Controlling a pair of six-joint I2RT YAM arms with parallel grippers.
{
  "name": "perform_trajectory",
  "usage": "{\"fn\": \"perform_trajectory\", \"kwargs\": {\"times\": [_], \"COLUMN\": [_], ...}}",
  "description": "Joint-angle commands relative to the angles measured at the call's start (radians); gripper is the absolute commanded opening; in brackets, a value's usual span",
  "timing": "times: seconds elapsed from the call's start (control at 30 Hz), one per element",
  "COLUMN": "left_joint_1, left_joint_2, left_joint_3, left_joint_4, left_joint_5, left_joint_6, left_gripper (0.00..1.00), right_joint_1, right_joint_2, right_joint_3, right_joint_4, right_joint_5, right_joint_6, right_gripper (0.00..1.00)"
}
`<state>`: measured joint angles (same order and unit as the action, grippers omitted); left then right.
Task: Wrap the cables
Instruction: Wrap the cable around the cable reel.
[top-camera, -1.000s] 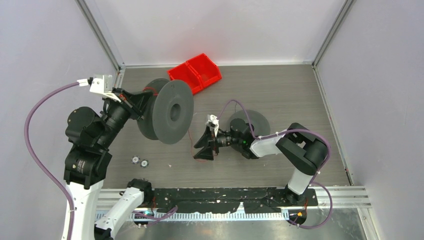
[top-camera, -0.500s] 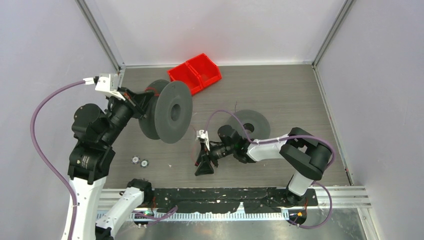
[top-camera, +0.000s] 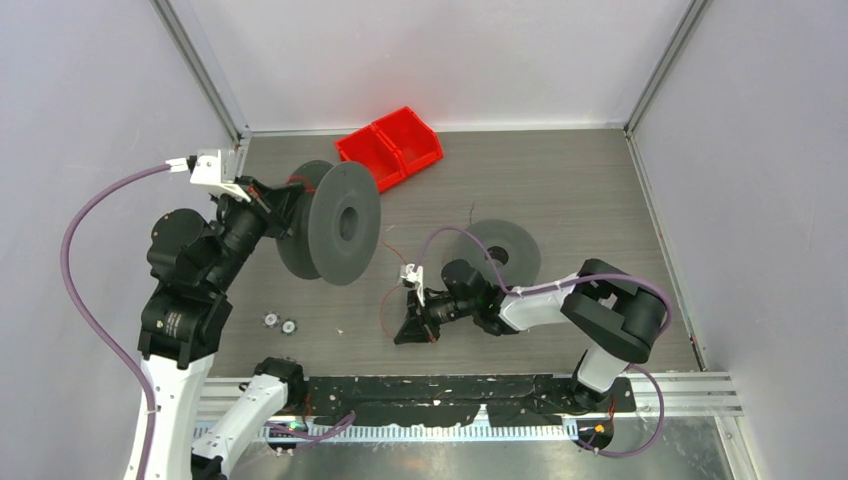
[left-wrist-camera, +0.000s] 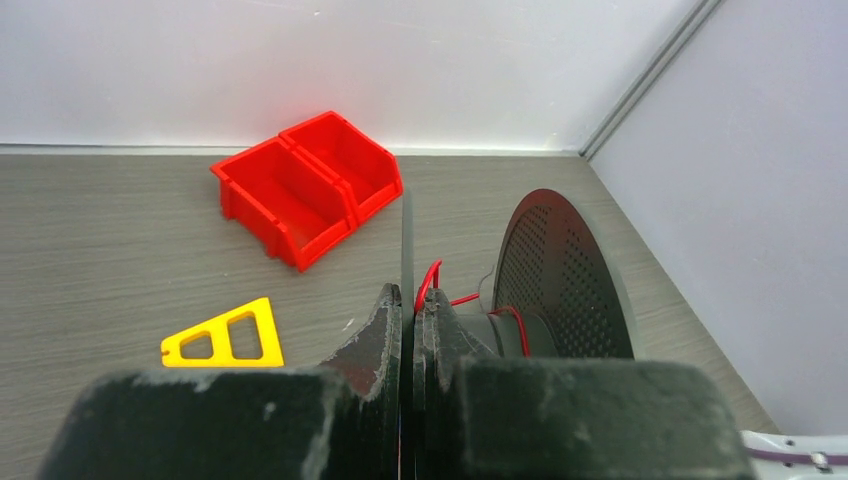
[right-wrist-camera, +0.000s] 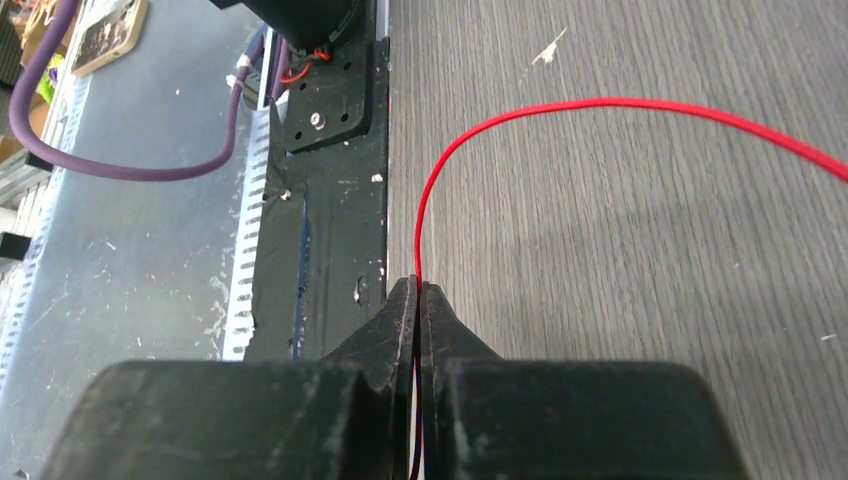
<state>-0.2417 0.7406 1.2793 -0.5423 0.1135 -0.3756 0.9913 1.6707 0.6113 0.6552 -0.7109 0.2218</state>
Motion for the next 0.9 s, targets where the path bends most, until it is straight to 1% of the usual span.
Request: {"fn": "perform_trajectory", "kwargs": {"times": [0.0,0.03,0.07,0.1,0.17,0.2,0.3,0.37,0.5,0.53,0.6,0.7,0.73,0.8,0.87], "left_joint_1": [0.004,0.004,0.004,0.004,0.003,0.004,0.003,0.002,0.002,0.002,0.001,-0.008,-0.014,-0.029,-0.037], "left_joint_2": [0.004,0.015,0.026,0.038,0.061,0.070,0.100,0.134,0.192,0.196,0.196,0.204,0.203,0.199,0.187], "left_joint_3": [-0.008,-0.015,-0.022,-0.029,-0.056,-0.069,-0.091,-0.077,-0.049,-0.065,-0.101,-0.133,-0.143,-0.165,-0.193], "left_joint_4": [0.103,0.099,0.094,0.090,0.095,0.105,0.116,0.085,0.003,0.001,0.009,0.006,0.001,-0.005,-0.007], "left_joint_5": [-0.078,-0.100,-0.153,-0.193,-0.275,-0.313,-0.369,-0.372,-0.403,-0.399,-0.372,-0.322,-0.292,-0.250,-0.225], "left_joint_6": [0.035,0.049,0.062,0.072,0.080,0.078,0.051,0.050,0.076,0.085,0.104,0.152,0.174,0.199,0.217], "left_gripper": [0.00,0.00,0.00,0.00,0.00,0.00,0.00,0.00,0.00,0.00,0.00,0.00,0.00,0.00,0.00], "right_joint_1": [0.029,0.039,0.066,0.080,0.125,0.153,0.219,0.263,0.267,0.263,0.241,0.175,0.158,0.098,0.032], "right_joint_2": [-0.119,-0.159,-0.178,-0.212,-0.257,-0.270,-0.328,-0.353,-0.402,-0.406,-0.398,-0.347,-0.319,-0.276,-0.240], "right_joint_3": [0.017,0.028,0.053,0.070,0.143,0.162,0.273,0.346,0.491,0.521,0.638,0.794,0.824,0.947,0.992], "right_joint_4": [0.013,-0.069,-0.114,-0.206,-0.315,-0.344,-0.479,-0.533,-0.552,-0.552,-0.551,-0.526,-0.512,-0.498,-0.466], "right_joint_5": [0.061,0.087,0.101,0.127,0.143,0.144,0.146,0.140,0.144,0.143,0.114,0.069,0.061,0.060,0.062], "right_joint_6": [-0.019,-0.064,-0.091,-0.142,-0.194,-0.211,-0.259,-0.284,-0.277,-0.278,-0.269,-0.233,-0.192,-0.141,-0.097], "right_gripper": [0.05,0.05,0.06,0.06,0.05,0.05,0.05,0.05,0.05,0.05,0.06,0.05,0.05,0.05,0.06]}}
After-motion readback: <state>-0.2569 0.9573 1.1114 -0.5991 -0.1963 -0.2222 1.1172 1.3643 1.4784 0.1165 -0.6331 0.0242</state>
